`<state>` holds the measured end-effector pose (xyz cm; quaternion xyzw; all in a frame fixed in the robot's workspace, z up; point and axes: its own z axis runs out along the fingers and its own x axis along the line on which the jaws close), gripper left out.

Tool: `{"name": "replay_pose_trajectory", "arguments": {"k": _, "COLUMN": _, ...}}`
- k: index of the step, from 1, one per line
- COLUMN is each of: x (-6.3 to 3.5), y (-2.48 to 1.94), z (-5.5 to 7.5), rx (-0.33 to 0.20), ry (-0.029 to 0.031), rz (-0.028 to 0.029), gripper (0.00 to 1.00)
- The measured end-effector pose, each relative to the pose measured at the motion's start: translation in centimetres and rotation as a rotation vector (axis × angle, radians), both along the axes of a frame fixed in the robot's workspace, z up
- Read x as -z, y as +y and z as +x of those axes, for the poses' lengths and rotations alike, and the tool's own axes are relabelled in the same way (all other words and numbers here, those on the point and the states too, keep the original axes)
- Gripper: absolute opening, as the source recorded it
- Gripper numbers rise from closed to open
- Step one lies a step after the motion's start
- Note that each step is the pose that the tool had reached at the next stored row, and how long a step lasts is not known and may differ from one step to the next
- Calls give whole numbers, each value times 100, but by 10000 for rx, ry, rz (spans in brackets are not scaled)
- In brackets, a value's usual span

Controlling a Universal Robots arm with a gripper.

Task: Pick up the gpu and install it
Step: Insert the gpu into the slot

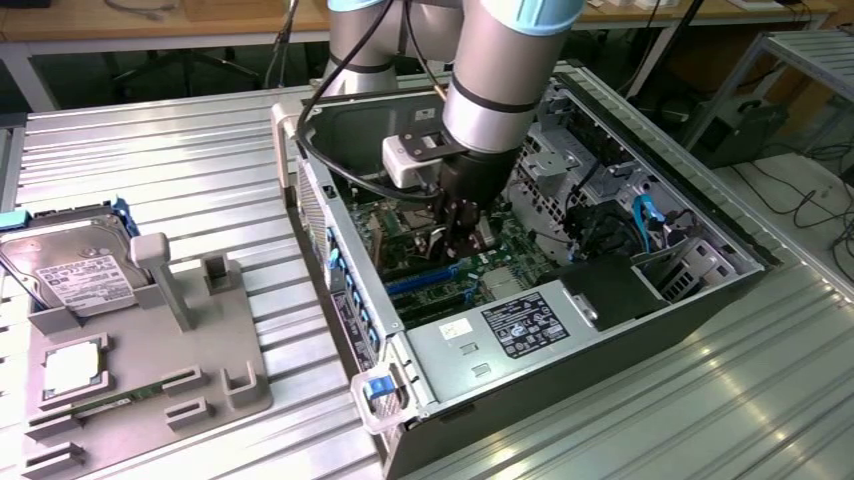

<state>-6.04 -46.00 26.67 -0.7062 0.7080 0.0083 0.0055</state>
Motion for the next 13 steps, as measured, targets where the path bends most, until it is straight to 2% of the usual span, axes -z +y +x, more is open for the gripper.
{"name": "replay_pose_trajectory", "arguments": {"k": 1, "x": 5, "y": 1, "z": 0, "rx": 0, "ry": -1, "rz": 15, "gripper": 28}}
{"name": "replay_pose_trajectory", "arguments": {"k": 13, "x": 90, "y": -12, "z": -72, "rx": -2, "ry": -1, "rz": 15, "gripper": 28}}
